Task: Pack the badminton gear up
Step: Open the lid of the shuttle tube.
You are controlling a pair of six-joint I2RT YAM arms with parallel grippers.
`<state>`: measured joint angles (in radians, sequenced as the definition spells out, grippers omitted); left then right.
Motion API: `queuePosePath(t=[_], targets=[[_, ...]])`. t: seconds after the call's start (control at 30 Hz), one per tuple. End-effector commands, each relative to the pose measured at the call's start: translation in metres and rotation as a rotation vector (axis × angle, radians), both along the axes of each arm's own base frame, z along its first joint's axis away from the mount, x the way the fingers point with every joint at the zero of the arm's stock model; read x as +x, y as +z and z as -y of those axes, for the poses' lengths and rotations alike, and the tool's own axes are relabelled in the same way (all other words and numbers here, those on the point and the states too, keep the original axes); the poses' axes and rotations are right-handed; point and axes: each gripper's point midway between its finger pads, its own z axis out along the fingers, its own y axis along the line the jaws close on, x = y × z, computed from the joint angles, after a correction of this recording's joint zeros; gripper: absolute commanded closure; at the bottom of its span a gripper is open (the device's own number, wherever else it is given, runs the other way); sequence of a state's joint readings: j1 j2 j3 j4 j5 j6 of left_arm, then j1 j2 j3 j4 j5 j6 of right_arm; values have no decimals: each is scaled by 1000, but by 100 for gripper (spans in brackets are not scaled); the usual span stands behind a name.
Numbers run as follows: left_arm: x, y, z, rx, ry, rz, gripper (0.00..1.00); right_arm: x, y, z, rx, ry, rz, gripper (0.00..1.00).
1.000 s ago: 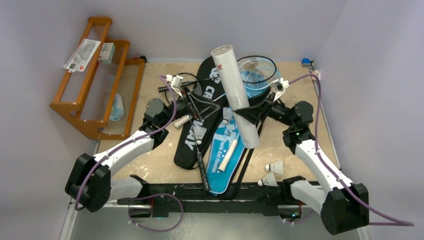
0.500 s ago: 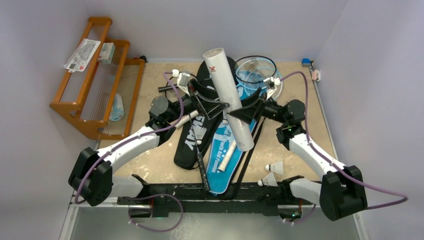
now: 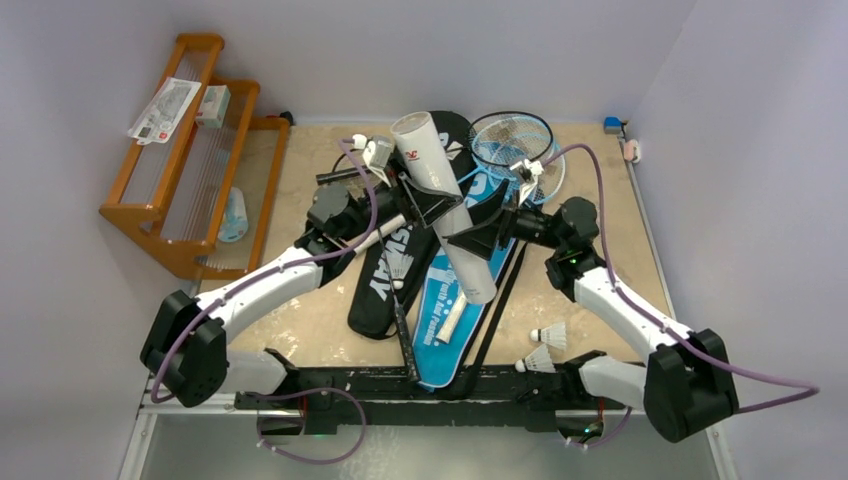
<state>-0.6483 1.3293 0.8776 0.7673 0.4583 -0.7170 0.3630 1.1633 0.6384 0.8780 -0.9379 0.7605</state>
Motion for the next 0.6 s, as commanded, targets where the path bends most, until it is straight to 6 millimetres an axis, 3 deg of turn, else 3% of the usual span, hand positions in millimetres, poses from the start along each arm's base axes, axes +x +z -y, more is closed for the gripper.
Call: queuePosePath(t=[0.0,0.13,0.3,0.43,0.57], targets=[[14,13,-17,85,143,15,48,25,3,11,-103,-189,46,1],[20,-13,-46,248,288,-67,48,31,10,32,-163,-355,76,1],[21,-42,-90,474,466,-211,51,35,51,60,-162,-540,193,2],[7,-70,-108,698,451,-257,54,29,72,60,-153,-531,212,4],[-14,-90,-127,921,406,-260,58,31,79,56,-192,-495,189,9]])
